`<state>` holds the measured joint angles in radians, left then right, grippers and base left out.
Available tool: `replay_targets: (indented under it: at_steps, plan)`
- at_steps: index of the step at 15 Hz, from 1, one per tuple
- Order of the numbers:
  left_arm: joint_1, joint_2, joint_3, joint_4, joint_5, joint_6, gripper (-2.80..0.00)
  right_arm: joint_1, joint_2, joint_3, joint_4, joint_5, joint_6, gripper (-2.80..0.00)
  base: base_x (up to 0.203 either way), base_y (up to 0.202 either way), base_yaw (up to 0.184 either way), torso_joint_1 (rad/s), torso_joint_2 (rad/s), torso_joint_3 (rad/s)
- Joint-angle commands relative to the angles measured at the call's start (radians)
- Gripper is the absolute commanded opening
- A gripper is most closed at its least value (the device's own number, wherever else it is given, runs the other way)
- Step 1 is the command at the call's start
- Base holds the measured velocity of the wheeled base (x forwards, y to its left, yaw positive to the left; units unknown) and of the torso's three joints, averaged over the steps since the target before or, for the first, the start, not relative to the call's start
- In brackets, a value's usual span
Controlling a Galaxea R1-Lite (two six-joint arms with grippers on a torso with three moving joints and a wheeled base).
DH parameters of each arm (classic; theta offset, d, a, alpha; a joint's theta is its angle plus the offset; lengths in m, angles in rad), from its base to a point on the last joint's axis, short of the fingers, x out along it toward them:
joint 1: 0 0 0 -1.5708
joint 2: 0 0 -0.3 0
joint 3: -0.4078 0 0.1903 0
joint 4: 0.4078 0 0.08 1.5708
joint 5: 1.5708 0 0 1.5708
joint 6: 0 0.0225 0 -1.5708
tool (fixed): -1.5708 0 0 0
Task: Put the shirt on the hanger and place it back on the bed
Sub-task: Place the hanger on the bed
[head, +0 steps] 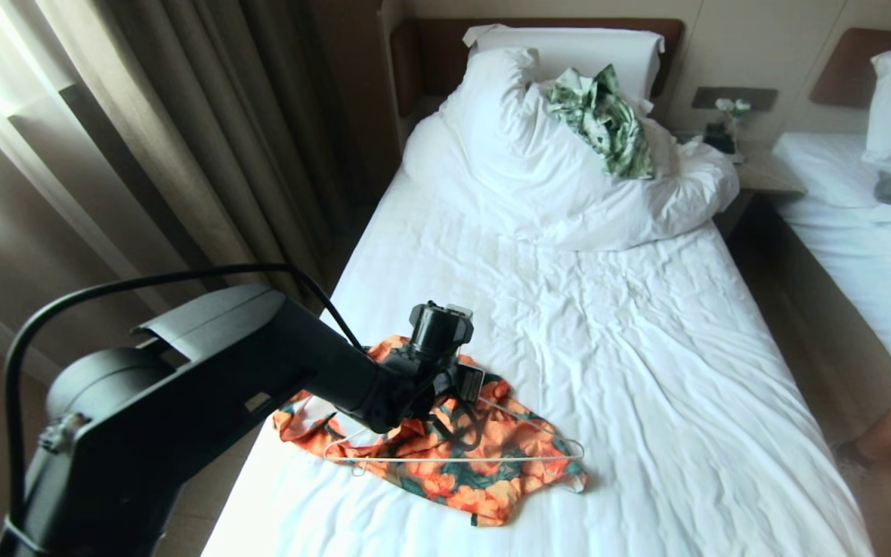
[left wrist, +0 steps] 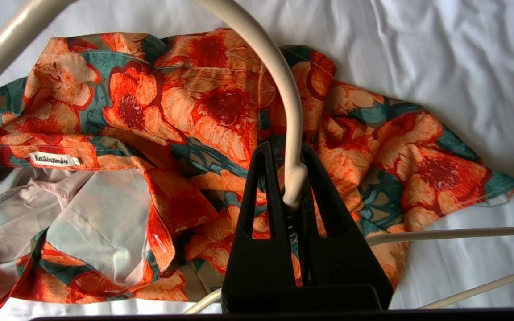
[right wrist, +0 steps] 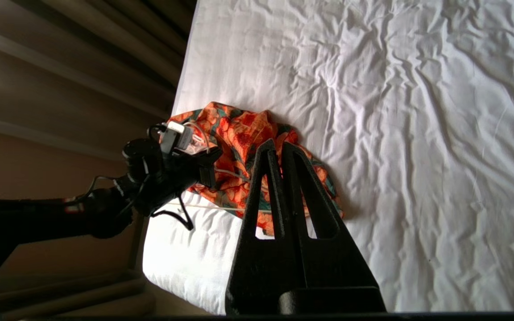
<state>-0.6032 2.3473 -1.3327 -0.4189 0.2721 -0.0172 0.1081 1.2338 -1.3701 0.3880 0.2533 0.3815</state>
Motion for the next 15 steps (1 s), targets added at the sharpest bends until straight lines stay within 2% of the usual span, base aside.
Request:
replay_targets:
  at_steps: [1,3,8,9,10,12,15]
  plan:
    - [0.023,0.087,-0.039,-0.004,-0.003,0.000,-2.80,0.005,-0.004,0.004,0.003,0.009,-0.001,-2.80,0.000,0.000,0.000,0.000,0.00,0.000]
    - [0.026,0.121,-0.072,0.001,-0.007,0.004,-2.80,0.004,-0.007,0.008,0.003,0.043,-0.006,-2.80,0.000,0.000,0.000,0.000,0.00,0.000]
    - [0.064,0.196,-0.153,-0.002,-0.051,0.045,-2.80,0.005,0.000,0.013,0.003,0.047,-0.010,-2.80,0.000,0.000,0.000,0.000,0.00,0.000]
    - [0.077,0.220,-0.179,-0.005,-0.053,0.056,-0.86,0.005,0.004,0.013,0.003,0.047,-0.010,-2.80,0.000,0.000,0.000,0.000,0.00,0.000]
    - [0.092,0.241,-0.209,-0.005,-0.055,0.066,0.00,0.005,0.007,0.014,0.003,0.047,-0.010,-2.80,0.000,0.000,0.000,0.000,0.00,0.000]
    - [0.103,0.249,-0.243,-0.003,-0.054,0.074,0.00,0.005,0.014,0.014,0.003,0.047,-0.010,-2.80,0.000,0.000,0.000,0.000,0.00,0.000]
    - [0.088,0.202,-0.183,-0.003,-0.047,0.074,0.00,0.004,0.015,0.013,0.002,0.046,-0.010,-2.80,0.000,0.000,0.000,0.000,0.00,0.000]
